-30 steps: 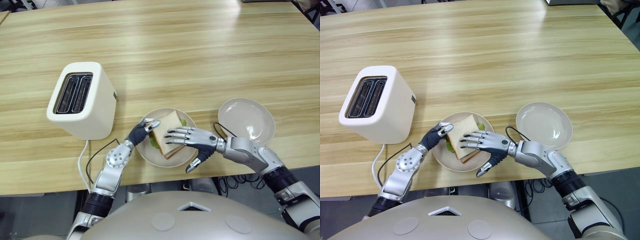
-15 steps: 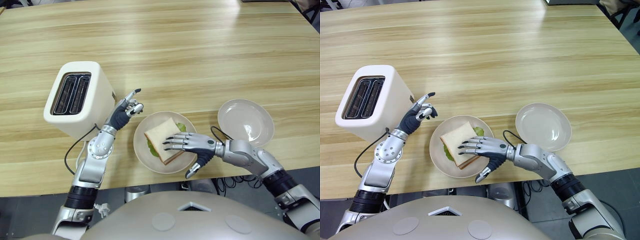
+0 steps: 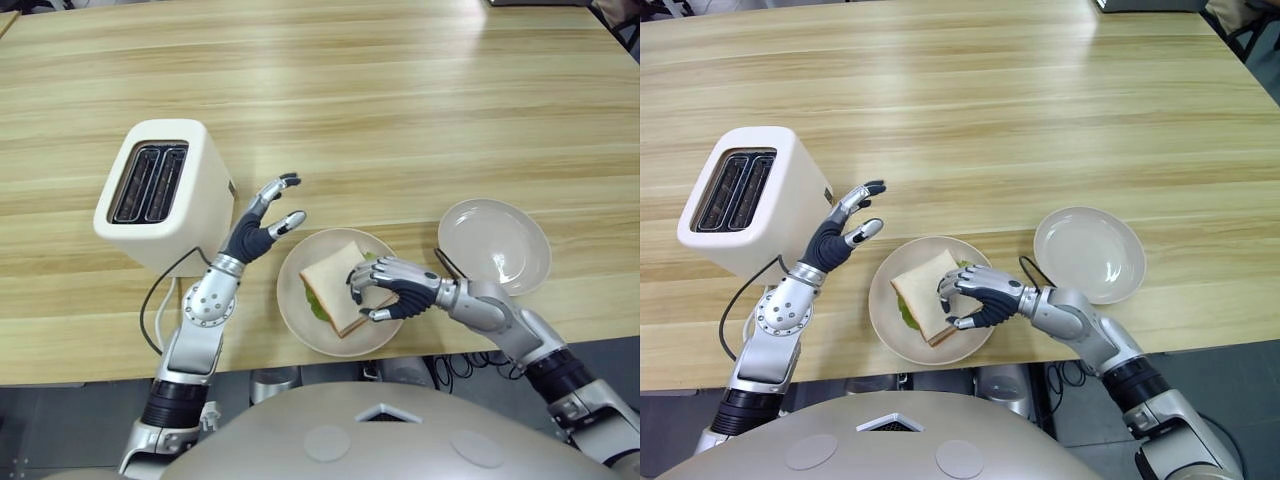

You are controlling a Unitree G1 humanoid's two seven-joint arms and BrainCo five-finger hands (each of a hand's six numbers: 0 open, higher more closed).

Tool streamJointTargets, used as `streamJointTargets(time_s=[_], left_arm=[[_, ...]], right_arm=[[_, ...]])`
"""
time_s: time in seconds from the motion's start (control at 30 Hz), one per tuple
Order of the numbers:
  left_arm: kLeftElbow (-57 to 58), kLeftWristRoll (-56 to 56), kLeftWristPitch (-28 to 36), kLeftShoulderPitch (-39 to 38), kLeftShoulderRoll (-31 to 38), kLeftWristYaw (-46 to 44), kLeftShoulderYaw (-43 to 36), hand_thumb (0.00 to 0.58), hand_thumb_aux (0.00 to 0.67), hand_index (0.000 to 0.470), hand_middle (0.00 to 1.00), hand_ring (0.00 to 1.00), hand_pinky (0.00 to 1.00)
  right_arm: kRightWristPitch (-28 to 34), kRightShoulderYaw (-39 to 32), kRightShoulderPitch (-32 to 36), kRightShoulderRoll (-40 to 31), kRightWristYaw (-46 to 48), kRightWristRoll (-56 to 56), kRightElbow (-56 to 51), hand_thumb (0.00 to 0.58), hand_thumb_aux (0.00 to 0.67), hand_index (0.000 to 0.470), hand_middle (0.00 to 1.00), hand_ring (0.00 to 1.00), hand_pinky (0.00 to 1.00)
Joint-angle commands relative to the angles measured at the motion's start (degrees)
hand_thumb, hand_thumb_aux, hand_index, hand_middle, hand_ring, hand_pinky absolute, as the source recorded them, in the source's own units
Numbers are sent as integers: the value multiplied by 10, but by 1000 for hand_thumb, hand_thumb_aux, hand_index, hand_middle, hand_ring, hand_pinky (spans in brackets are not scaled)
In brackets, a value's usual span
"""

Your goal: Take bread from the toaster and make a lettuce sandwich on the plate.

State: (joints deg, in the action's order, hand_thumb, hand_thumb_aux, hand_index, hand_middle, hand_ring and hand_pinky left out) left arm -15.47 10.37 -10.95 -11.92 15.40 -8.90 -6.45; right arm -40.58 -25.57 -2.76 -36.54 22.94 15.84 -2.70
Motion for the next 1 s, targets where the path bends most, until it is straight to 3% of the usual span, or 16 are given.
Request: streamJointTargets(time_s=[0.03,0.33,0.63,0.77,1.0], left_arm=[[-19,-30,-14,-3,-1,-9,15,580,670,460,1000,1000,1000],[-71,-110,-27,-40,20,-89,-6,580,670,460,1000,1000,1000],[-147,-289,9,-176,137,-241,34,580,670,460,1000,1000,1000],[-143,-282,15,-225,175,-276,37,580,670,460,1000,1000,1000],[-87,-223,16,-276,222,-311,29,580,670,460,1000,1000,1000]], right_arm=[[34,35,-9,-9,33,-98,64,580,670,460,1000,1000,1000],[95,86,-37,-14,88,-226,136,580,670,460,1000,1000,1000],[194,142,-151,-106,255,-438,164,580,670,460,1000,1000,1000],[230,173,-185,-128,306,-458,140,580,670,460,1000,1000,1000],[246,178,-212,-137,346,-386,101,580,670,460,1000,1000,1000]])
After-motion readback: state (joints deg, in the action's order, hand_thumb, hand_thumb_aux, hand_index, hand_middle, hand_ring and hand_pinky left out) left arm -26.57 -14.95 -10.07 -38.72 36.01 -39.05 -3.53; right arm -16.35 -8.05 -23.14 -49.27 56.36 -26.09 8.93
